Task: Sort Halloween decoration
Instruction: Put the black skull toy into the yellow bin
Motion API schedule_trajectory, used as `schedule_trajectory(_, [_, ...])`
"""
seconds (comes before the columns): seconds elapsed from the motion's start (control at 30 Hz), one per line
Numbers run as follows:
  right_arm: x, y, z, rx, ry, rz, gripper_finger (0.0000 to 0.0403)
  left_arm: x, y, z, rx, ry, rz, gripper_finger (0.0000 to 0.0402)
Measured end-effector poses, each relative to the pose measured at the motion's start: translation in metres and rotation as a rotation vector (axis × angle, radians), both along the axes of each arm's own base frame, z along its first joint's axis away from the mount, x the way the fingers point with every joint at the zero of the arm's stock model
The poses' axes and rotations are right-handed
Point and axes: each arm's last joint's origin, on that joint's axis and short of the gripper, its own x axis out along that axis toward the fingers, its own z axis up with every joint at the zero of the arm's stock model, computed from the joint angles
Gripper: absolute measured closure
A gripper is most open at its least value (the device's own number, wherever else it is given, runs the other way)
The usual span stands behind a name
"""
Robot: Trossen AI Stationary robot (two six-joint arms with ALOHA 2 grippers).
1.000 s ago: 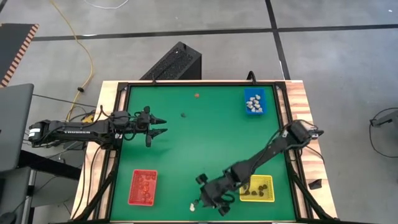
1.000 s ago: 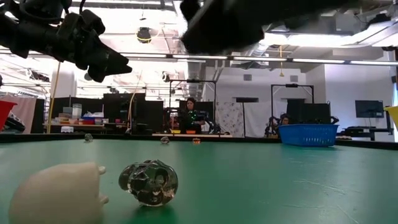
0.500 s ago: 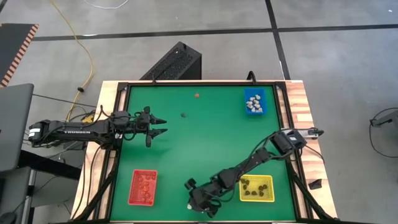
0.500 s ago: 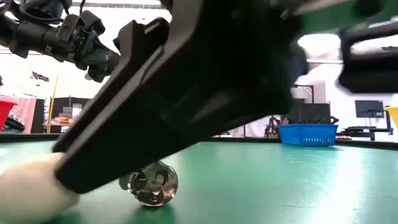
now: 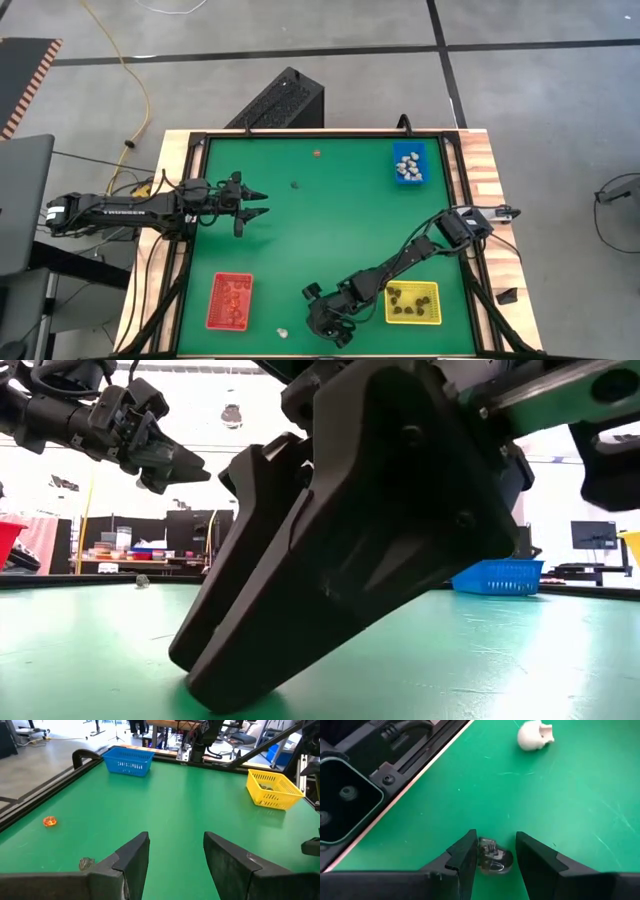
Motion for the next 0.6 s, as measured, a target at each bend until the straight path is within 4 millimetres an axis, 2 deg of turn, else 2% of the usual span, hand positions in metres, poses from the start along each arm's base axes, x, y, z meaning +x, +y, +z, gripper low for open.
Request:
schedule_trajectory(0.27, [-0.0013, -0.0009, -0.0012, 0.002, 0.027, -0.017, 0.0239, 0.0, 0.0, -0.0003, 0.01, 0.005, -0.001, 0.0224])
schedule_trajectory(0.6, [-0.0055, -0.003, 0.005, -0.012, 0.054, -0.017, 0.0285, -0.0001, 0.0001, -0.0006, 0.01, 0.008, -0.001, 0.0224])
